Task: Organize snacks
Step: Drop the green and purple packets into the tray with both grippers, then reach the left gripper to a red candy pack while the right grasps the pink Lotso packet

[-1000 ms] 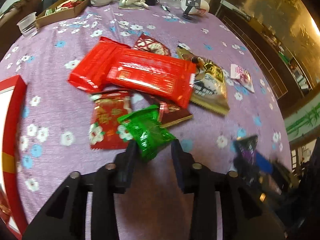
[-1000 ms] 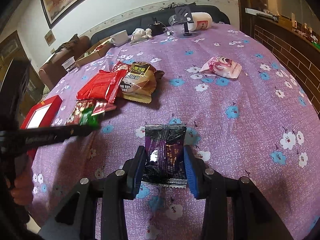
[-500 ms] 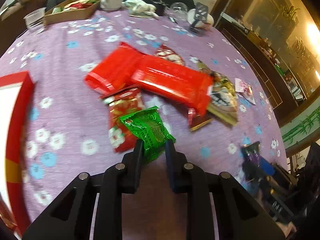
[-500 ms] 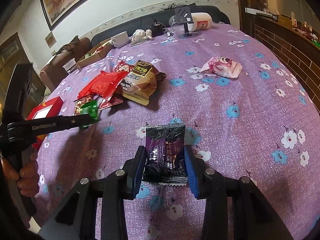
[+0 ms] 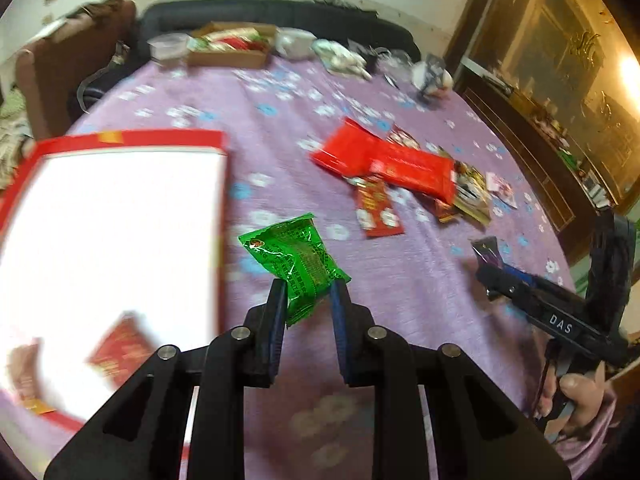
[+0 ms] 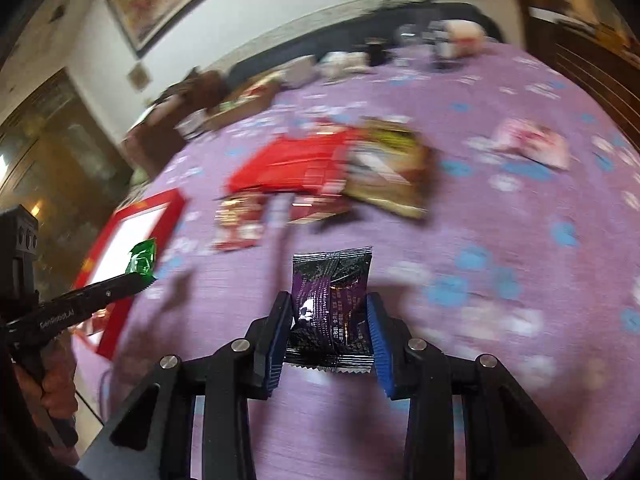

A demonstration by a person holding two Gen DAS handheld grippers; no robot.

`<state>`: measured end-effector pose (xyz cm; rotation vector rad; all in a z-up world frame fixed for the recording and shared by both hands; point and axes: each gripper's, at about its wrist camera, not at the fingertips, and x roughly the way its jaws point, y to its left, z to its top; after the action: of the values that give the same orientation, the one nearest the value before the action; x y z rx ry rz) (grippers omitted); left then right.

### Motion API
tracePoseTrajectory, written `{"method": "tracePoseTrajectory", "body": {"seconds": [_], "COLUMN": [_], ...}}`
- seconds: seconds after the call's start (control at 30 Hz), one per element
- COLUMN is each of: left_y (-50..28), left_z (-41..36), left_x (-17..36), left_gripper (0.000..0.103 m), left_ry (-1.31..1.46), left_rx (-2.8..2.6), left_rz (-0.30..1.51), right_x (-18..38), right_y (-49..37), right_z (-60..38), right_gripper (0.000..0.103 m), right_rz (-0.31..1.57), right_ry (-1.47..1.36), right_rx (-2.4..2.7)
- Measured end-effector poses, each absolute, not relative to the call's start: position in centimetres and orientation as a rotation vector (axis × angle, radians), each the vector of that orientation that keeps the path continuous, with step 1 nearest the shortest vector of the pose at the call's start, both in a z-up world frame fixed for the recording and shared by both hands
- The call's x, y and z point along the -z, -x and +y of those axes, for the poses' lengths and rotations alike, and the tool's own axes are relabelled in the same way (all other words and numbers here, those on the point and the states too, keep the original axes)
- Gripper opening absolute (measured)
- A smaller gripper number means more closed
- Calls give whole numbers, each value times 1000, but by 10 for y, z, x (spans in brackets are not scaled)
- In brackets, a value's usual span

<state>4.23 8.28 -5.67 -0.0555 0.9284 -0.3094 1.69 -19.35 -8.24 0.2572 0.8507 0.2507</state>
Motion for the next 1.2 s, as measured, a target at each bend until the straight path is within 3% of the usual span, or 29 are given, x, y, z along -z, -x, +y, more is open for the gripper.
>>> {"method": "tracePoseTrajectory", "body": {"seconds": [0.43, 0.7, 0.77, 0.83, 0.9, 1.0, 1.13, 1.2], "left_y": [-24, -22, -23, -23, -22, -22, -23, -26], "left_z": [233, 273, 276, 278, 275, 262, 219, 192], "left_x": [63, 68, 69, 69, 65, 58, 48, 47], "left_gripper": [20, 20, 20, 20, 20, 22, 36, 36], "left_ry": [139, 165, 170, 168, 170, 161, 96, 56], "left_rx": [-28, -136, -146, -155, -142, -97, 9, 74], "left_rz": [909, 928, 935, 940, 933, 914, 890, 889], "right_x": [66, 68, 66, 61, 56, 54, 54, 56], "right_y": [-47, -56, -54, -52, -50, -57, -70, -73], "right_z": [22, 111, 119, 119, 110, 74, 12, -24], "right_gripper": [37, 40, 41, 52, 56, 57, 57, 58], "right_rz": [819, 822, 815, 790, 752, 742, 733, 733], "right_ry": [-17, 60, 70, 66, 56, -11, -72, -103], "right_rx": [-619, -737, -762, -775, -760, -702, -577, -501]}}
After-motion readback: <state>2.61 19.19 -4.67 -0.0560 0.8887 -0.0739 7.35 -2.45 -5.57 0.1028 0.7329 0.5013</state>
